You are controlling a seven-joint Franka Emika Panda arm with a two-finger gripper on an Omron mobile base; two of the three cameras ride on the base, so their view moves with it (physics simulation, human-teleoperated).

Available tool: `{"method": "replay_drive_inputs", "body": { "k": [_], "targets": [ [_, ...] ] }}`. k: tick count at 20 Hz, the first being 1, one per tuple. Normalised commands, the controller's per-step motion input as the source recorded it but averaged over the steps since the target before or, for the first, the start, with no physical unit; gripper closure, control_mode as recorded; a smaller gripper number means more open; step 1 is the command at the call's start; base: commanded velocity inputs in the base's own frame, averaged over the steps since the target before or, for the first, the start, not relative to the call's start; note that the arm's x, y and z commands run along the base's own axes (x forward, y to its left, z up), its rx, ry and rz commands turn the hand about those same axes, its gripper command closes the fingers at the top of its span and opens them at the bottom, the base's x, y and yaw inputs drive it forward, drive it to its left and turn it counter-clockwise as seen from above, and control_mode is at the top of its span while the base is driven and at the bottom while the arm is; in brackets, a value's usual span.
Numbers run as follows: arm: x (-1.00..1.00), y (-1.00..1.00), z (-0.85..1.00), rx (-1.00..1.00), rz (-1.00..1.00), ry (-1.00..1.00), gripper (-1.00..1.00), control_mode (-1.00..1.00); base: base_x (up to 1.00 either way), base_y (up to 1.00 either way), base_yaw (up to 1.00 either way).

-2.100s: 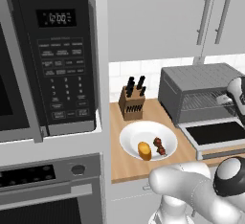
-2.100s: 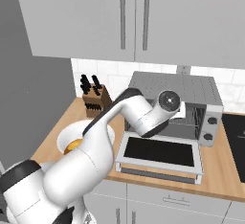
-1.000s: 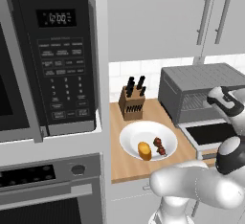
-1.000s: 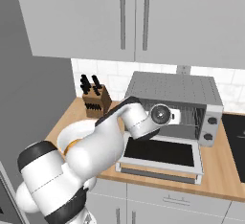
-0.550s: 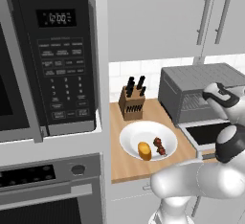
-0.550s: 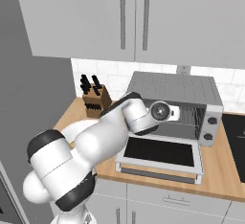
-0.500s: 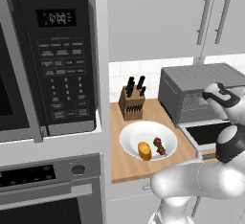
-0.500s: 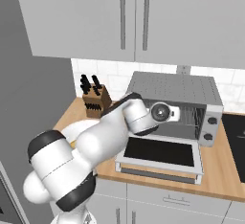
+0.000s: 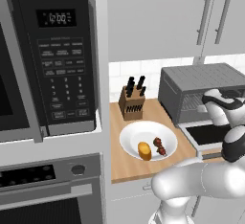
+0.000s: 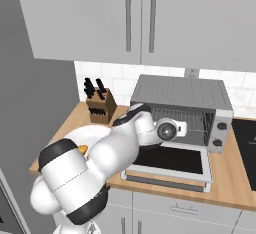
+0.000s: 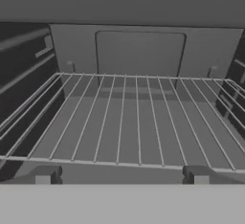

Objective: Pick up the kebab skewer and baguette bread, and place them inside the toaster oven. Close the toaster oven door and start by setting the timer.

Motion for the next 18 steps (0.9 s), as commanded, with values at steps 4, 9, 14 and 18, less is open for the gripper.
{"method": "replay_drive_inputs", "body": {
  "k": [4,9,14,18],
  "targets": [
    [0.16,0.0,-0.06,0.0,0.0,0.0,-1.0,-1.0,0.0,0.0,0.0],
    [0.3,-0.06,-0.01,0.0,0.0,0.0,-1.0,-1.0,0.0,0.0,0.0],
    [0.23,-0.22,0.0,0.02,0.0,0.0,-1.0,-1.0,0.0,0.0,0.0],
    [0.13,-0.28,0.0,0.01,0.0,0.0,-1.0,-1.0,0.0,0.0,0.0]
  ]
}}
